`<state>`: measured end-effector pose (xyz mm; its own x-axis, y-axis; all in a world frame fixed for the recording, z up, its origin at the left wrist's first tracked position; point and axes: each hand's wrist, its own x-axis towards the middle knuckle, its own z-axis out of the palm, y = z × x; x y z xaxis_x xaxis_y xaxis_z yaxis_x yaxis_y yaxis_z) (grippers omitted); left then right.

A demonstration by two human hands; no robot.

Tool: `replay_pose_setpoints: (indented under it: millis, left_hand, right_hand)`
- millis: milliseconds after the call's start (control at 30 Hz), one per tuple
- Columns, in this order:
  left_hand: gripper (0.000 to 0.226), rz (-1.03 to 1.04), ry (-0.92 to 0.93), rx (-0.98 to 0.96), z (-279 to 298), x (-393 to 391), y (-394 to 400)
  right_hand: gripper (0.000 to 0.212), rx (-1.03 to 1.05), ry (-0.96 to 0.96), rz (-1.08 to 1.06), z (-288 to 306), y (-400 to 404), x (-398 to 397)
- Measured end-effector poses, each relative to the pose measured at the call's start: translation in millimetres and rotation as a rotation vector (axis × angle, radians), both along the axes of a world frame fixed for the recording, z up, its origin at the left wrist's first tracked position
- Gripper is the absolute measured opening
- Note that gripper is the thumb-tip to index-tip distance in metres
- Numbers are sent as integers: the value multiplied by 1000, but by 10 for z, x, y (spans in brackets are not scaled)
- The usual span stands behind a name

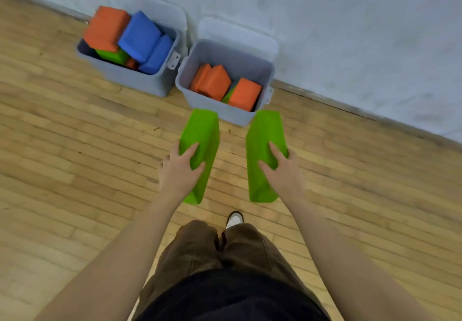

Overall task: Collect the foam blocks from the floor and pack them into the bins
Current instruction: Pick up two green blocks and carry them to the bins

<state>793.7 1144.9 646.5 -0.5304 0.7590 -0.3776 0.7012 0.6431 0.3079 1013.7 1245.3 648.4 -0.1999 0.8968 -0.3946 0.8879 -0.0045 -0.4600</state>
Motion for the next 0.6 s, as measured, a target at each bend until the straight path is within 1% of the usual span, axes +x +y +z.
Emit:
replay_pose_setpoints:
  millis: [133, 300, 467, 600]
  left_hand:
    - [57, 29, 44, 19, 8, -457, 462]
    - [57, 39, 44, 73, -124, -1285, 1161]
    - [57, -94, 37, 72, -147, -2218, 2093]
    - [57, -208, 18, 109, -150, -2723, 2840]
  right_hand:
    - [61, 54, 56, 13, 29, 607, -543]
    - [61, 122, 113, 16, -113, 1376, -1472]
    - [61, 74, 101, -75, -249, 2098, -2412]
    - [62, 65, 100, -149, -300, 2592, -2910]
